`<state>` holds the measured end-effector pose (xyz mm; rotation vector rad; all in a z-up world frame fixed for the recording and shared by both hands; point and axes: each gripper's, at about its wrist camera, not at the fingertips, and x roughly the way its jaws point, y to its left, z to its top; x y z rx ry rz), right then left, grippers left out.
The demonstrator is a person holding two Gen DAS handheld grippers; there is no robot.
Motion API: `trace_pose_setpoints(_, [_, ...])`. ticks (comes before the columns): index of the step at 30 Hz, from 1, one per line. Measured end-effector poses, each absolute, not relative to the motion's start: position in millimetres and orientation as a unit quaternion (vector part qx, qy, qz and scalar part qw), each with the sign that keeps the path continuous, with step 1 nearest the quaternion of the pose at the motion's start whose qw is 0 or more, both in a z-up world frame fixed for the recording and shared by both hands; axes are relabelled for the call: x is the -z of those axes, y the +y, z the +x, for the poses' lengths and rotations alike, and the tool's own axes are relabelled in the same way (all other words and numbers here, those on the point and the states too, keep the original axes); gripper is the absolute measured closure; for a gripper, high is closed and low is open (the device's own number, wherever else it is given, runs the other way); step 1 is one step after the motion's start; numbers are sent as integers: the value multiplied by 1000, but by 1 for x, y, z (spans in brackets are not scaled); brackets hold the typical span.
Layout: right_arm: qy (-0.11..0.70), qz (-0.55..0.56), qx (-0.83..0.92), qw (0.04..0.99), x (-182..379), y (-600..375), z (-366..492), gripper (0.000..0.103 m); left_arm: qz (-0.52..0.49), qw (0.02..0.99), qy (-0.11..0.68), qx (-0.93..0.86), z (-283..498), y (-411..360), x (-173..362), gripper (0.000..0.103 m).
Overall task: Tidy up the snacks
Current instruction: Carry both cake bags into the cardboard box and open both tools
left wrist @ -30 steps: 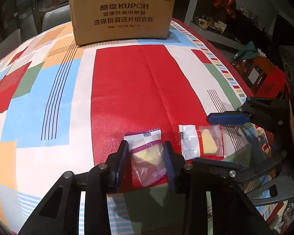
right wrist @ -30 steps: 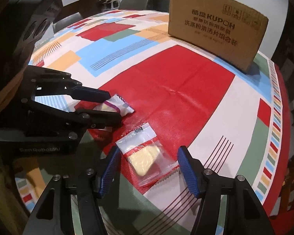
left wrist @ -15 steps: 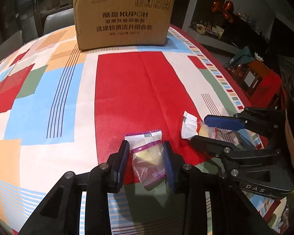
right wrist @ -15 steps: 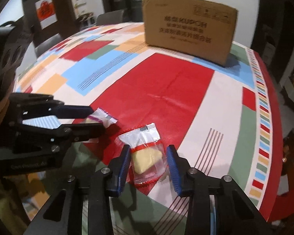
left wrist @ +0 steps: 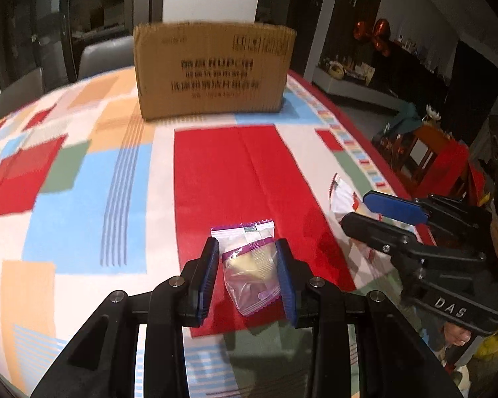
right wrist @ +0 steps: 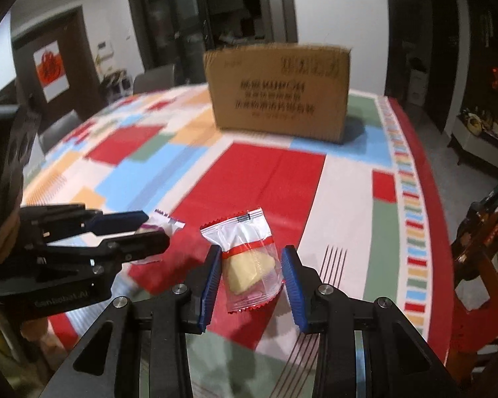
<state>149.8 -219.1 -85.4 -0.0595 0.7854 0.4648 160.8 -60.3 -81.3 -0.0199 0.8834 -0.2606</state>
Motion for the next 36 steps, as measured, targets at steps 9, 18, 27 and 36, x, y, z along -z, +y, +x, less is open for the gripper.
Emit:
trace_pose_setpoints(9, [330,-7,-207,921,40,-222,162,65,-8,922,363,136,175,-54,32,69])
trace_pose_setpoints(18, [309,-22,-202,929,-1,-220,180,65,-9,935,320,154,199,-54,-4,69])
trace_pose_setpoints(27, [271,-8,-195,943,-34,-221,222,65,-8,948,283,144,239,-45,-39,69])
trace_pose_setpoints(36, [260,-9,-183,948,-53,-209,275,65,-5,955,266,132,295,-31,-62,69])
